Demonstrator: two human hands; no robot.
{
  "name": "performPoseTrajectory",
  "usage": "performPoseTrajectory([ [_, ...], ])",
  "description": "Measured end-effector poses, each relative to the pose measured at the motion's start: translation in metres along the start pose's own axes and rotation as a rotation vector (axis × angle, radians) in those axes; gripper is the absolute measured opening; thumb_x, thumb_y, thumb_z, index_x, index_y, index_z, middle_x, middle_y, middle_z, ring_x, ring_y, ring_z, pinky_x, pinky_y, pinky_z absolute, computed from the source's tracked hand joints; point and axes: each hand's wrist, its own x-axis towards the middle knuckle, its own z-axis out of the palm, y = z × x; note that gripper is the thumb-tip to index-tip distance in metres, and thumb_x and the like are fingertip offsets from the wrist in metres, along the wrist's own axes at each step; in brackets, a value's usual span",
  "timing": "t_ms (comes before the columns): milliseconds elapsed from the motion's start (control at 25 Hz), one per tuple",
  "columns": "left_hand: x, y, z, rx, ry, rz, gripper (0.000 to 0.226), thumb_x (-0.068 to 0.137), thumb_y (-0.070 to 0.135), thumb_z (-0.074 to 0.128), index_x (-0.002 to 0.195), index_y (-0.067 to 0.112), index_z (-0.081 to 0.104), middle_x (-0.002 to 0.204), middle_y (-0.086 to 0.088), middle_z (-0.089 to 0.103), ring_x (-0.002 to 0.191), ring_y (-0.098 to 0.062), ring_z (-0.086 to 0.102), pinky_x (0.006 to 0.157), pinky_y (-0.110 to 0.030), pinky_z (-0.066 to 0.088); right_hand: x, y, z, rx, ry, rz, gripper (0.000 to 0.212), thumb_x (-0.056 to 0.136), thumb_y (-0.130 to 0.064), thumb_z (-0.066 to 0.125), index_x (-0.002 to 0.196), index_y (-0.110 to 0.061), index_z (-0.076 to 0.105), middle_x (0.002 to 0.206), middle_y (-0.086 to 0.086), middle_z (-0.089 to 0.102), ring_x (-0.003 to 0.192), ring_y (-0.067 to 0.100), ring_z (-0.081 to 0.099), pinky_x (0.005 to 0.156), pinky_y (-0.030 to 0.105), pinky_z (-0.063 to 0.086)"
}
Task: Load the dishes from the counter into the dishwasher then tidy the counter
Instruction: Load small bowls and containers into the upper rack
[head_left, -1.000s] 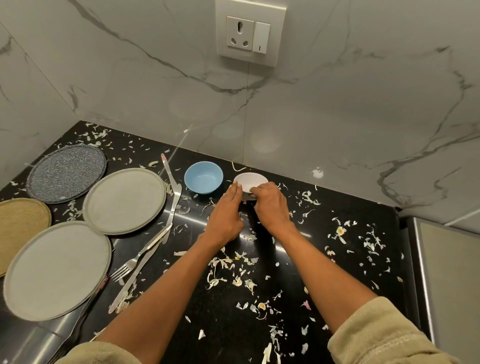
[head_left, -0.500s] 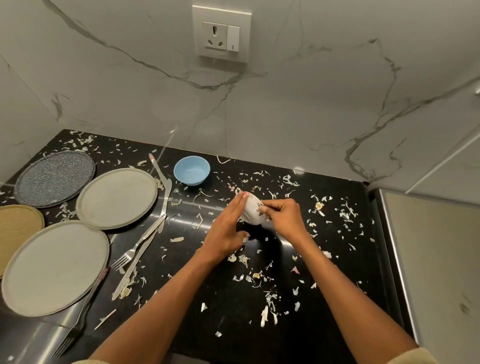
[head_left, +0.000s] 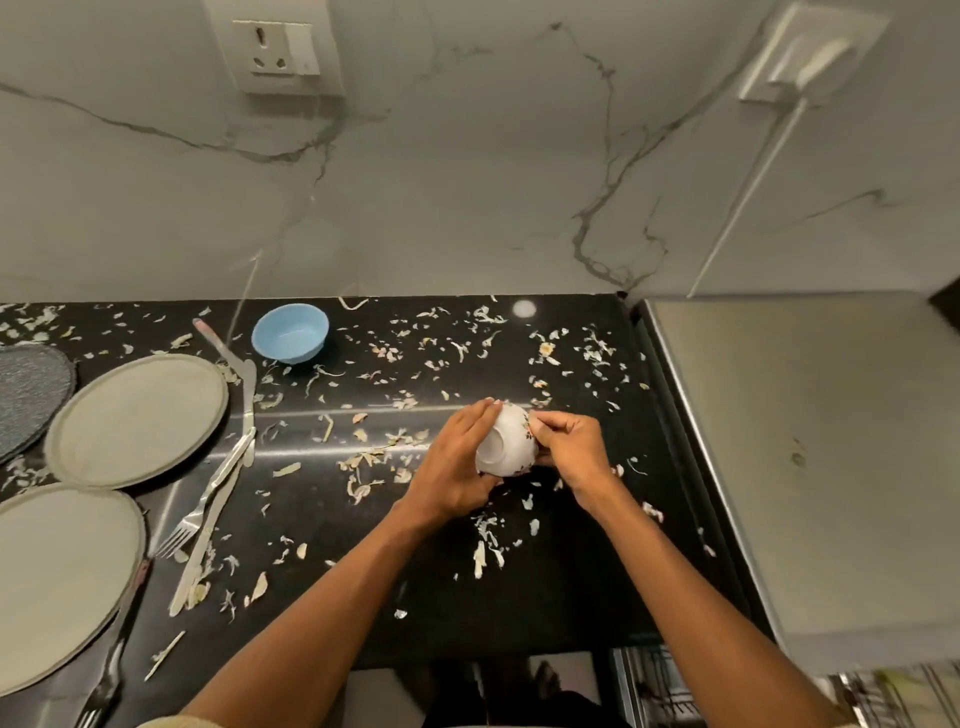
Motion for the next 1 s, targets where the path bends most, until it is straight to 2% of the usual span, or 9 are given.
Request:
performPoseTrajectory([
  [120,0.004,0.029,0.027,-0.017,-0.073,0.076,0.096,0.066,0.019,0.084,0.149,0.006,0.040,0.152,-0.009,0.044,0.141,-0.022,0.036,0.116,-0.013,0.013,-0.032,0.020,-0.037,-0.338,0.156,-0.235,0.035,0.091,-0.001,0.065,0.123,-0.015,0.070,0.116,-0.005,0.070,0.106,0.005,0.064,0.098,0.021,0.050],
  [280,0.018,0.083,0.069,0.004,-0.180,0.200,0.098,0.062,0.031,0.088,0.146,0.005,0.045,0.147,-0.012,0.049,0.138,-0.029,0.043,0.116,-0.039,0.032,-0.084,0.059,-0.093,-0.589,0.169,-0.398,0.071,0.079,0.007,0.065,0.146,-0.012,0.049,0.150,0.002,0.048,0.139,0.013,0.041,0.115,0.015,0.026],
  [360,0.020,0.119,0.089,0.014,-0.235,0.255,0.099,0.058,0.031,0.087,0.144,0.002,0.046,0.145,-0.013,0.052,0.136,-0.031,0.046,0.113,-0.045,0.036,-0.106,0.080,-0.121,-0.669,0.182,-0.417,0.086,0.075,0.003,0.069,0.154,-0.010,0.036,0.159,0.003,0.034,0.147,0.015,0.028,0.116,0.010,0.013],
  [400,0.017,0.144,0.104,0.010,-0.269,0.294,0.099,0.057,0.030,0.086,0.143,0.001,0.047,0.143,-0.014,0.053,0.135,-0.031,0.047,0.113,-0.045,0.036,-0.120,0.093,-0.141,-0.709,0.218,-0.423,0.091,0.074,0.001,0.071,0.155,-0.009,0.032,0.161,0.004,0.030,0.149,0.016,0.025,0.118,0.013,0.012],
  [560,-0.012,0.235,0.165,-0.020,-0.376,0.430,0.087,0.056,0.022,0.086,0.134,0.000,0.055,0.131,-0.012,0.062,0.121,-0.022,0.053,0.111,-0.022,0.033,-0.177,0.140,-0.212,-0.721,0.343,-0.364,0.098,0.067,-0.005,0.076,0.153,-0.002,0.031,0.158,0.014,0.035,0.147,0.028,0.031,0.121,0.037,0.029],
  [600,-0.021,0.256,0.182,-0.029,-0.410,0.470,0.084,0.057,0.021,0.086,0.132,0.001,0.057,0.127,-0.011,0.064,0.117,-0.021,0.055,0.109,-0.021,0.034,-0.193,0.155,-0.231,-0.718,0.367,-0.347,0.099,0.065,-0.008,0.078,0.152,-0.001,0.032,0.155,0.016,0.038,0.145,0.030,0.034,0.119,0.039,0.032],
  [720,-0.050,0.304,0.234,-0.040,-0.529,0.508,0.074,0.061,0.023,0.083,0.128,0.005,0.059,0.120,-0.007,0.067,0.107,-0.023,0.060,0.101,-0.032,0.045,-0.242,0.194,-0.278,-0.728,0.406,-0.263,0.100,0.061,-0.014,0.076,0.150,-0.006,0.034,0.150,0.010,0.044,0.139,0.026,0.039,0.115,0.037,0.037],
  [840,-0.071,0.341,0.276,-0.022,-0.649,0.563,0.061,0.064,0.034,0.081,0.118,0.015,0.061,0.109,0.001,0.068,0.096,-0.018,0.062,0.089,-0.035,0.051,-0.280,0.228,-0.313,-0.696,0.454,-0.206,0.097,0.062,-0.016,0.074,0.150,-0.006,0.033,0.147,0.011,0.046,0.138,0.027,0.041,0.114,0.038,0.038],
  [1000,-0.094,0.390,0.317,-0.064,-0.785,0.633,0.051,0.065,0.023,0.083,0.109,0.007,0.061,0.102,-0.006,0.065,0.090,-0.020,0.061,0.079,-0.033,0.048,-0.321,0.267,-0.353,-0.666,0.563,-0.105,0.093,0.063,-0.020,0.076,0.147,-0.006,0.040,0.143,0.009,0.051,0.132,0.027,0.045,0.107,0.040,0.042],
])
